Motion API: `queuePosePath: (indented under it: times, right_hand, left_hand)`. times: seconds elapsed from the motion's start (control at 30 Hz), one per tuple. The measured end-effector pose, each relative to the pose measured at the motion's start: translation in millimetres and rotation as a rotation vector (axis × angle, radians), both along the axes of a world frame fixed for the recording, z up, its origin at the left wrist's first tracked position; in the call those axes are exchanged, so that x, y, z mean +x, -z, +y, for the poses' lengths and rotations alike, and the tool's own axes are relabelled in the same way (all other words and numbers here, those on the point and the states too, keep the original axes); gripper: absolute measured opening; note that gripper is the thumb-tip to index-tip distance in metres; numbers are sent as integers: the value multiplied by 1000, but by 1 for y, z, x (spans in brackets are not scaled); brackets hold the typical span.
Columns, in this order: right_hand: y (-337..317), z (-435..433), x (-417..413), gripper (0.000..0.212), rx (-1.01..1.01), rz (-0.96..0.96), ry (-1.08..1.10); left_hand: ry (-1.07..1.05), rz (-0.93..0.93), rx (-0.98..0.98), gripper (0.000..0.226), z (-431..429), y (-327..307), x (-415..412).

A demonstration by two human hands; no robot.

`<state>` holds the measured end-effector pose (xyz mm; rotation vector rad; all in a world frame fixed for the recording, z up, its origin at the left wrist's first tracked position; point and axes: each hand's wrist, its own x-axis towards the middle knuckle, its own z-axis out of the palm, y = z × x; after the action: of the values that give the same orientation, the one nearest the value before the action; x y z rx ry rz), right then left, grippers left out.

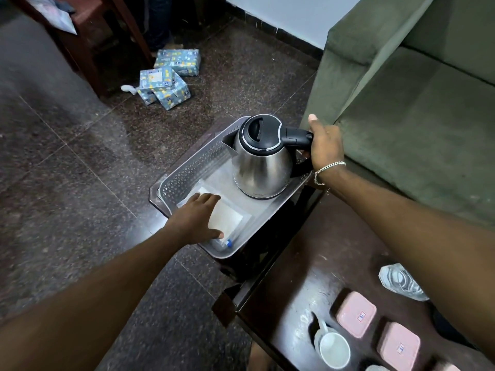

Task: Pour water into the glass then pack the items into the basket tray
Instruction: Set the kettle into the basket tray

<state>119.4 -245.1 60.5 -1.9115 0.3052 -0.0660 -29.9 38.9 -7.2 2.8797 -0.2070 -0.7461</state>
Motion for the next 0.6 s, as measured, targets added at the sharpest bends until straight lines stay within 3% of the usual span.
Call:
queuePosePath:
  times: [0.6]
  right_hand:
    - [-11,-11,0,67,-298,7,-164]
  left_hand:
    - [-69,-31,20,108,-3,1,-4]
